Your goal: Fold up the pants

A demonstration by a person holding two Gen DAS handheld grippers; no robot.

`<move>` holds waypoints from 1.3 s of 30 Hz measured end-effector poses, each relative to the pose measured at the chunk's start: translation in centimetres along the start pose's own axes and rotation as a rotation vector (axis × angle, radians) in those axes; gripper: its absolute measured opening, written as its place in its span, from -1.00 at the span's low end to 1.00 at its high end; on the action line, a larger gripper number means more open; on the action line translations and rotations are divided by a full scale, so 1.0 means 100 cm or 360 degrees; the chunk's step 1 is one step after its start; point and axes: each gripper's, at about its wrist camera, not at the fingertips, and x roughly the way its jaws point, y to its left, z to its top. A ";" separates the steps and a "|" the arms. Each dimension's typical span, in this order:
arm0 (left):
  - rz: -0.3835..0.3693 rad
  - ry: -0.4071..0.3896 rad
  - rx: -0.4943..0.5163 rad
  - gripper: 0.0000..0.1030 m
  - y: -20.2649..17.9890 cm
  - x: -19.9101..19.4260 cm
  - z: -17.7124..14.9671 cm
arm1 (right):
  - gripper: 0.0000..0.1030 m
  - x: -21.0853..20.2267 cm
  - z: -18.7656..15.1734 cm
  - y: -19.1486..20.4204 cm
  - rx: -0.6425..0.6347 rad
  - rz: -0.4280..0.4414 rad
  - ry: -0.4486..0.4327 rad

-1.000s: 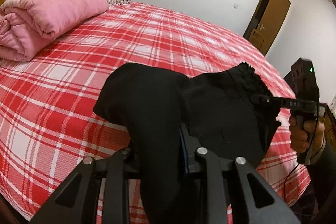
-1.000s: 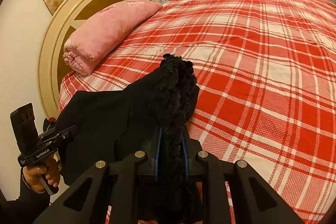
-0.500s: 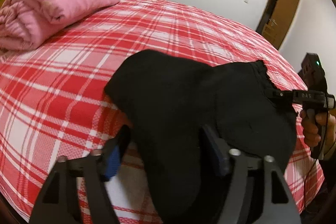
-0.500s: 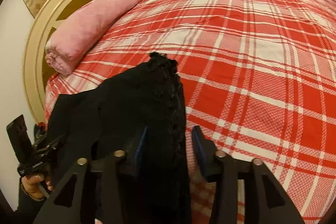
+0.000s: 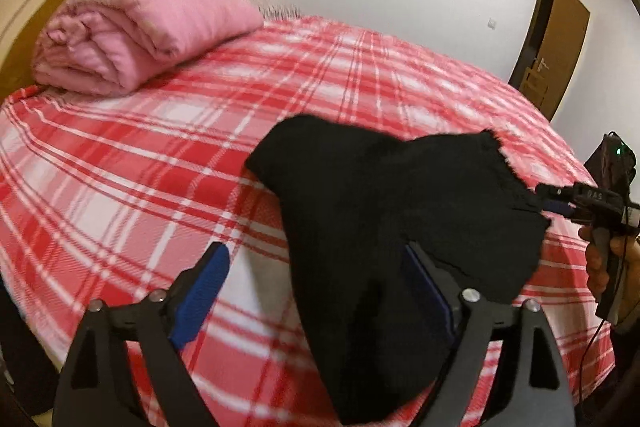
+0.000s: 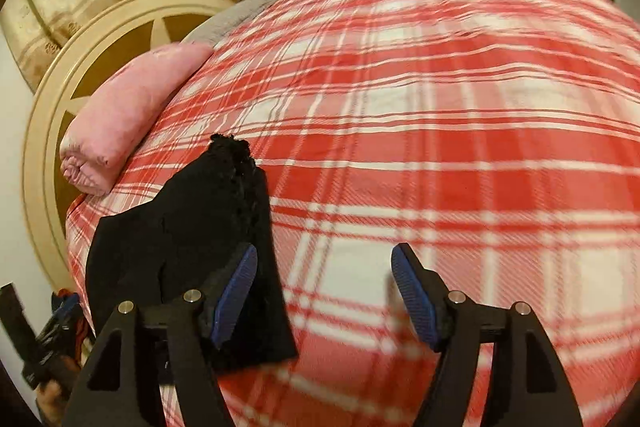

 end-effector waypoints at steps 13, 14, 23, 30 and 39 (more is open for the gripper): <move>-0.0150 -0.0490 0.0162 1.00 -0.062 -0.146 0.013 | 0.58 -0.207 -0.108 0.129 -0.0587 -0.0220 -0.0660; -0.0147 -0.0505 0.0185 1.00 -0.066 -0.152 0.012 | 0.60 -0.216 -0.115 0.139 -0.0638 -0.0247 -0.0695; -0.0123 -0.0609 0.0274 1.00 -0.076 -0.175 0.011 | 0.66 -0.241 -0.147 0.171 -0.0807 -0.0249 -0.0770; -0.0125 -0.0579 0.0272 1.00 -0.079 -0.170 0.007 | 0.66 -0.246 -0.156 0.171 -0.0822 -0.0259 -0.0798; -0.0117 -0.0574 0.0312 1.00 -0.089 -0.175 -0.001 | 0.66 -0.250 -0.159 0.164 -0.0790 -0.0235 -0.0808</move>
